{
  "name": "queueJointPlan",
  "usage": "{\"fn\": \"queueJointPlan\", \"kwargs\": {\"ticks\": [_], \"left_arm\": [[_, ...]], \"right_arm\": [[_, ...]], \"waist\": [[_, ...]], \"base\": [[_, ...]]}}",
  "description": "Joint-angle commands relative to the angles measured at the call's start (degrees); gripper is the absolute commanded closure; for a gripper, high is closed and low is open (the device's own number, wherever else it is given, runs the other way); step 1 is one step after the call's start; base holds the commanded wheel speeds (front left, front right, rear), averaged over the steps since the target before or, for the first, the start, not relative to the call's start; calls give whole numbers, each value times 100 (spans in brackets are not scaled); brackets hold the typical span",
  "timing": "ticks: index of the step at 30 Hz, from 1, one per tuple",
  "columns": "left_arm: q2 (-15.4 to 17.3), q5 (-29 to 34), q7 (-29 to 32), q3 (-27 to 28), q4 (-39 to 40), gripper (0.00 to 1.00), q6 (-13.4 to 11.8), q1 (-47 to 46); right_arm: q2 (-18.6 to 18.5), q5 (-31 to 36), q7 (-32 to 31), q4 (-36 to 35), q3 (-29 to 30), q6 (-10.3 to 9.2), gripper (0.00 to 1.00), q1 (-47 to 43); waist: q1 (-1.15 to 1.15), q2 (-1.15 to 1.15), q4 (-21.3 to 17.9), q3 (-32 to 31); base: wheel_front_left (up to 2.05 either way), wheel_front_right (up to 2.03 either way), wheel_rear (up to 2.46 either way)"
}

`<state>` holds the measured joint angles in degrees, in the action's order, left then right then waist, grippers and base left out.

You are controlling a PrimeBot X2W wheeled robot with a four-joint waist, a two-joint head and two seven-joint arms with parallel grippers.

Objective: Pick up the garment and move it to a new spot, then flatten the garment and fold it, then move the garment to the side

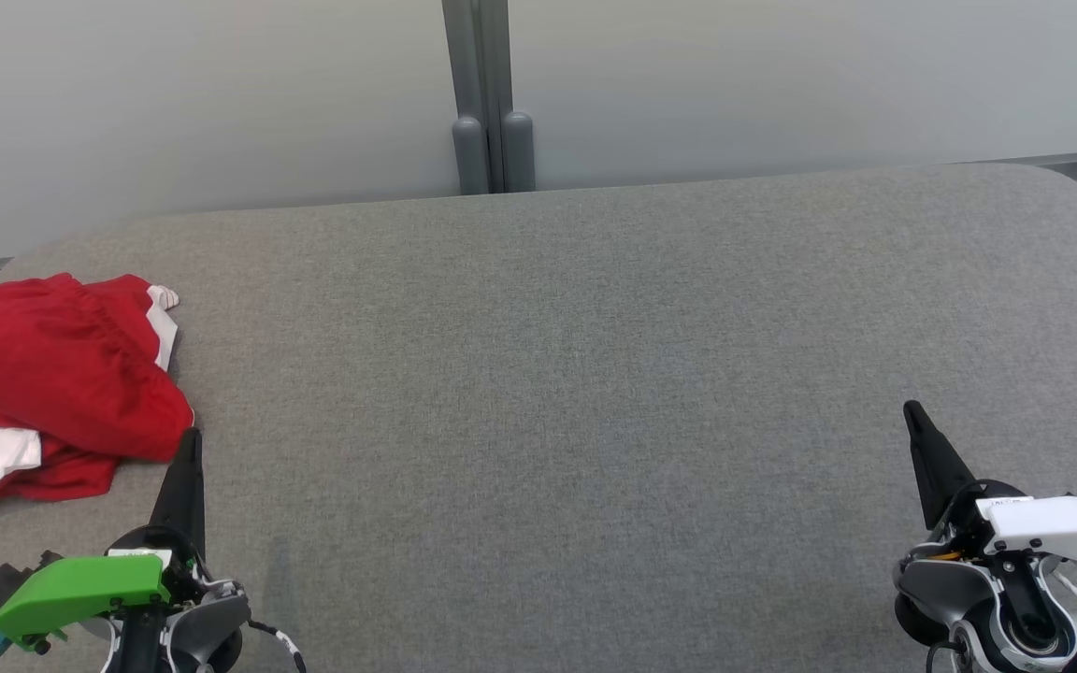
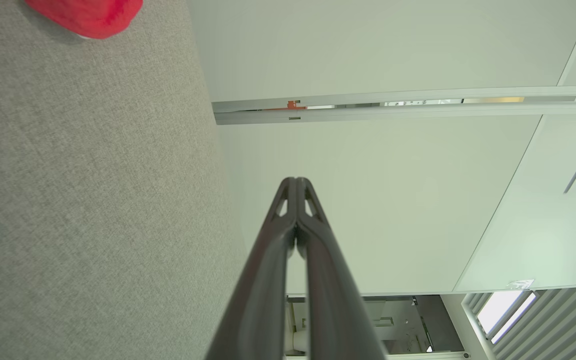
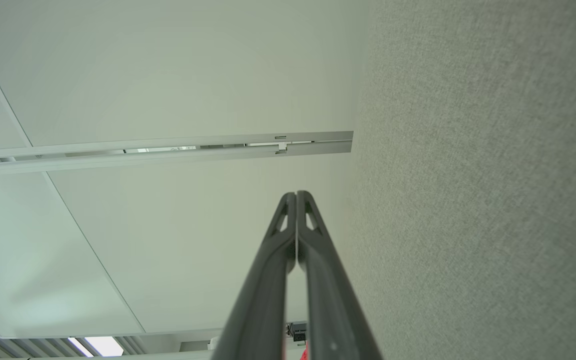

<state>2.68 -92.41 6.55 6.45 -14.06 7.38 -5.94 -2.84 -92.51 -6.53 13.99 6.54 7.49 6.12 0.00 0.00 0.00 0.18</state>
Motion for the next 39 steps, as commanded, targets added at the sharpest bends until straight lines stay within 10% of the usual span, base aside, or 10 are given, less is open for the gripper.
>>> {"fn": "queueJointPlan", "kwargs": {"ticks": [1, 13, 14, 39], "left_arm": [[45, 3, 11, 12, 7, 100, 25, -72], [45, 3, 11, 12, 7, 100, 25, -72], [0, 1, -1, 0, 1, 0, 0, 0], [-26, 1381, -570, -22, 201, 0, -70, 197]], "right_arm": [[-7, 24, -12, 11, -1, 0, 100, 29], [-7, 25, -12, 11, -1, 0, 100, 29], [0, 0, 1, -1, 0, 0, 0, 0], [34, 1003, 569, -179, -347, -2, 0, -198]], "waist": [[0, 0, 0, 0], [0, 0, 0, 0], [0, 0, 0, 0], [0, 0, 2, 21]], "base": [[0, 0, 0], [0, 0, 0], [0, 0, 0], [0, 0, 0]]}}
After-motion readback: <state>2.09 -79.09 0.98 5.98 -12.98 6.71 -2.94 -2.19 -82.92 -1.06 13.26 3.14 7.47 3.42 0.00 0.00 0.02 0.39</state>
